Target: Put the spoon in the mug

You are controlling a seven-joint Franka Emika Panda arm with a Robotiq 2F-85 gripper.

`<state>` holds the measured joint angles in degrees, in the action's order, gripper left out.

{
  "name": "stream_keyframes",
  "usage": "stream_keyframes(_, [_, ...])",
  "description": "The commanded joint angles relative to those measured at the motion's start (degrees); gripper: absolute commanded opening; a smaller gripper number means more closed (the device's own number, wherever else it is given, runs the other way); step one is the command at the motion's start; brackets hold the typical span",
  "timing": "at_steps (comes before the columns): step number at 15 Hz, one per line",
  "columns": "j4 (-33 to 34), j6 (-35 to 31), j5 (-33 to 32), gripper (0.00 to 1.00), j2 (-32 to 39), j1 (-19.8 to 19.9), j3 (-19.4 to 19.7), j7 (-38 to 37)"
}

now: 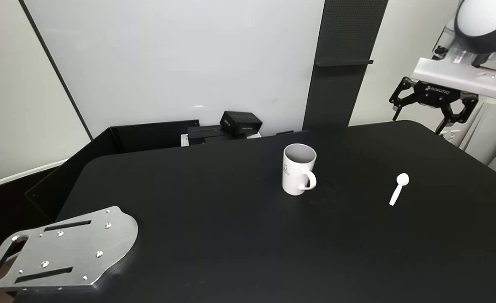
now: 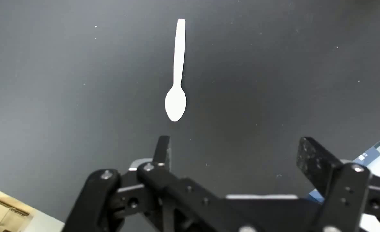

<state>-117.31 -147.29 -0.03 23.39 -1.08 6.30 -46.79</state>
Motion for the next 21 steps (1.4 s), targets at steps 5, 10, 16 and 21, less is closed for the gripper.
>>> stream_keyframes(5, [0.0, -5.7, 2.3, 1.00, 6.1, -2.6, 1.7, -2.0])
stream_keyframes(10, [-1.8, -9.6, 2.9, 1.00, 8.3, -4.8, 2.3, -1.7])
stream_keyframes(16, [-1.7, -12.1, 5.4, 1.00, 11.7, -5.9, 3.3, -2.0])
stream_keyframes(21, [-1.9, -12.2, 6.5, 1.00, 12.8, -5.7, 3.5, 0.0])
